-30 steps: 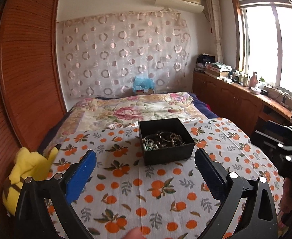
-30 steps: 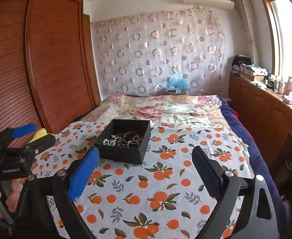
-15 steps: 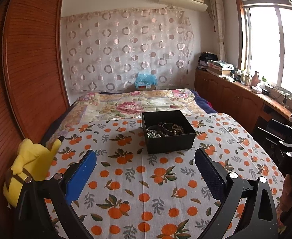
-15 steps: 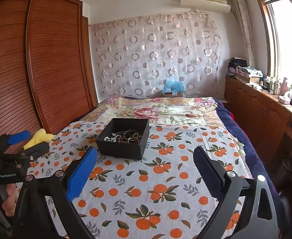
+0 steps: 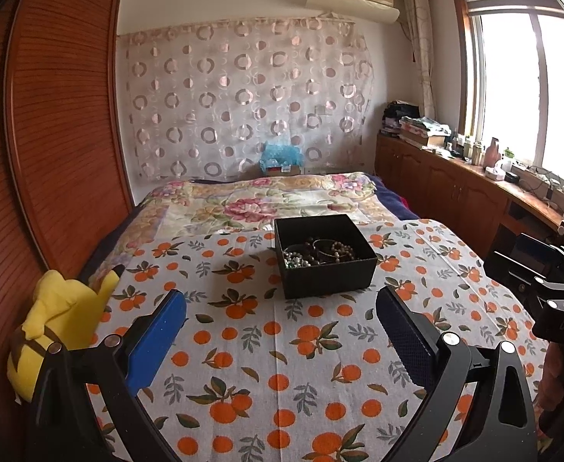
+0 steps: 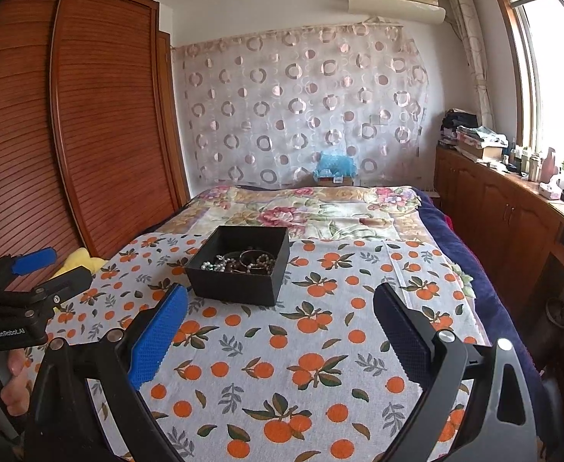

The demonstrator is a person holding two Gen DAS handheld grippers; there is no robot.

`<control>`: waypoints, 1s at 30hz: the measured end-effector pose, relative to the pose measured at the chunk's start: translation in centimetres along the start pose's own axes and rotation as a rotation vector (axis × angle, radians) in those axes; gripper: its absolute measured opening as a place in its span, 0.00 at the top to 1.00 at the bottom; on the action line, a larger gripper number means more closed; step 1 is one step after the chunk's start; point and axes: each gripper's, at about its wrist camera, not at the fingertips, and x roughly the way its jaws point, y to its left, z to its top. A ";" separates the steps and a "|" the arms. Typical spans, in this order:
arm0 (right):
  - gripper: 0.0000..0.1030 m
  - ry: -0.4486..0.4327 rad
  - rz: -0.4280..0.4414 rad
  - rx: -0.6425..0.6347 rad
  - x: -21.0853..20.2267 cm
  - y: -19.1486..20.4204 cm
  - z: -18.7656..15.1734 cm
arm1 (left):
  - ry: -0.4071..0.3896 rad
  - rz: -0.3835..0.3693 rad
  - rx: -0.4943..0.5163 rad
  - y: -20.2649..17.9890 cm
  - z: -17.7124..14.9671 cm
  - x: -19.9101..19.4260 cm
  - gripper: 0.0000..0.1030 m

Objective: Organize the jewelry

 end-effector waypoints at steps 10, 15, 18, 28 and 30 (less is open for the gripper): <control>0.05 -0.003 -0.002 0.001 0.1 0.2 -0.2 | -0.005 -0.002 0.001 0.0 0.0 0.0 0.07; 0.05 -0.004 -0.004 0.002 0.1 0.2 -0.4 | -0.005 -0.001 0.002 0.0 0.0 0.0 0.07; 0.05 -0.004 -0.005 0.002 0.1 0.2 -0.3 | -0.004 -0.004 0.001 0.0 0.0 0.0 0.07; 0.05 -0.005 -0.002 0.003 0.1 0.2 -0.3 | -0.005 -0.005 0.000 -0.1 0.0 0.0 0.07; 0.05 -0.007 -0.002 0.003 0.1 0.3 -0.4 | -0.005 -0.003 0.001 -0.1 0.0 0.0 0.07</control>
